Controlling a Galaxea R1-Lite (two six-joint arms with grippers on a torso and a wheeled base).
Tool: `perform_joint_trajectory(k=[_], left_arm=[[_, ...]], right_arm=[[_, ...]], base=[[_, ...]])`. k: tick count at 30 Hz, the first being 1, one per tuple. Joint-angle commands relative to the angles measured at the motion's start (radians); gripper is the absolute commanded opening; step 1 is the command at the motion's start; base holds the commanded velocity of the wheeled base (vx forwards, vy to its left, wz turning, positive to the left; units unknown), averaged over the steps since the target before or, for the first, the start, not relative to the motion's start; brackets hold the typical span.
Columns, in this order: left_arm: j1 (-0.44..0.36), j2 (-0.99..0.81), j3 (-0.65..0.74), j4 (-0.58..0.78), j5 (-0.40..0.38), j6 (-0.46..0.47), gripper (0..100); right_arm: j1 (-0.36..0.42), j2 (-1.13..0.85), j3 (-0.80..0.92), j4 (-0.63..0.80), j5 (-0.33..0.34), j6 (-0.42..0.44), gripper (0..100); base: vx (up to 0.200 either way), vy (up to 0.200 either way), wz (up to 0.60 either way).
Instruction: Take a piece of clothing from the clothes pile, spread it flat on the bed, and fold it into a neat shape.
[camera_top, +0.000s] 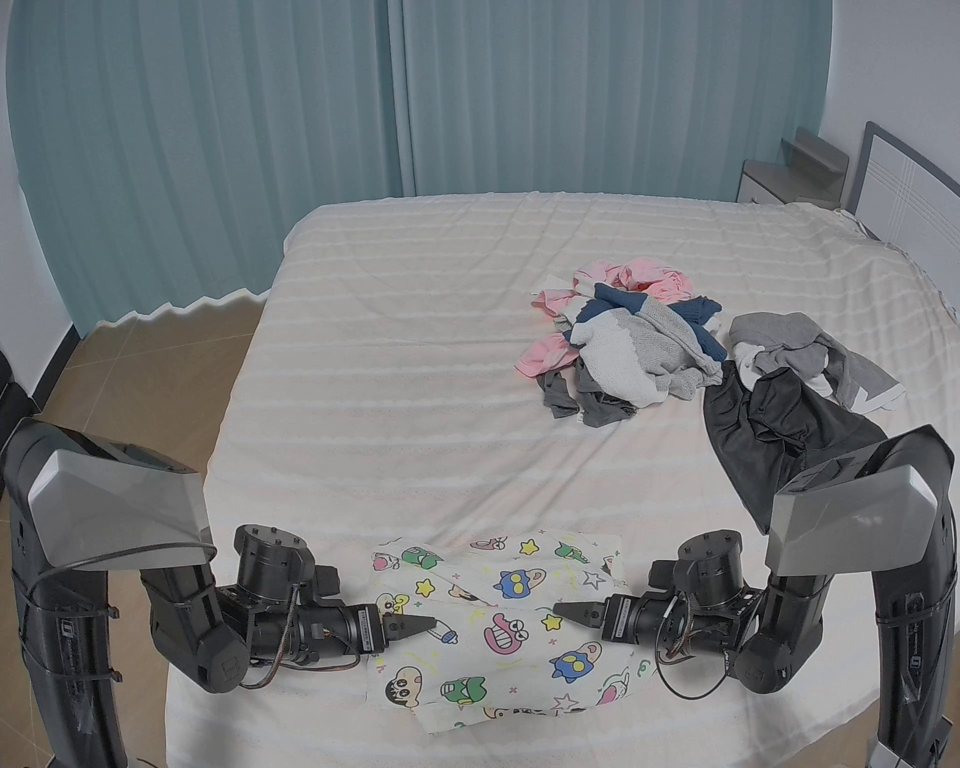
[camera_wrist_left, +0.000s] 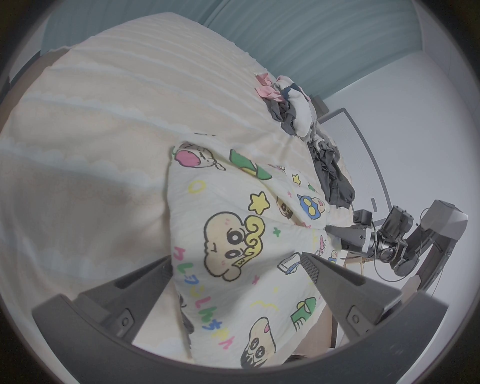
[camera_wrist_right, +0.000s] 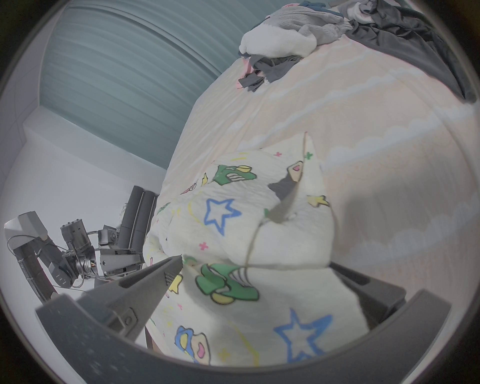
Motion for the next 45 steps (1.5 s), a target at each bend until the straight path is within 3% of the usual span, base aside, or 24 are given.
perform_joint_trajectory(k=[1, 16, 17, 26, 32, 38, 45], left_arm=[[-0.033, 0.038, -0.010, -0.009, -0.001, -0.016, 100], [-0.090, 0.045, -0.072, -0.011, 0.002, -0.099, 100], [-0.090, 0.045, -0.072, -0.011, 0.002, -0.099, 0], [-0.099, 0.034, -0.062, -0.011, 0.010, -0.098, 0], [-0.121, -0.055, -0.033, -0.011, 0.079, -0.122, 0], [-0.231, -0.173, -0.016, -0.009, 0.132, -0.223, 0], [-0.337, -0.232, -0.059, -0.006, 0.206, -0.257, 0]], right_arm=[[0.021, 0.002, -0.044, 0.027, 0.000, -0.001, 100], [0.030, -0.003, -0.105, 0.147, 0.049, 0.004, 100], [0.031, -0.004, -0.110, 0.165, 0.057, 0.004, 0], [0.050, -0.033, -0.110, 0.168, 0.060, 0.009, 0], [0.050, -0.156, -0.076, 0.176, 0.065, 0.059, 0], [0.051, -0.239, -0.019, 0.176, 0.063, 0.059, 0], [0.019, -0.380, 0.050, 0.180, 0.066, 0.061, 0]], base=[[0.000, 0.000, 0.00], [0.000, 0.000, 0.00], [0.000, 0.000, 0.00], [0.000, 0.000, 0.00], [0.000, 0.000, 0.00], [0.000, 0.000, 0.00], [0.000, 0.000, 0.00]])
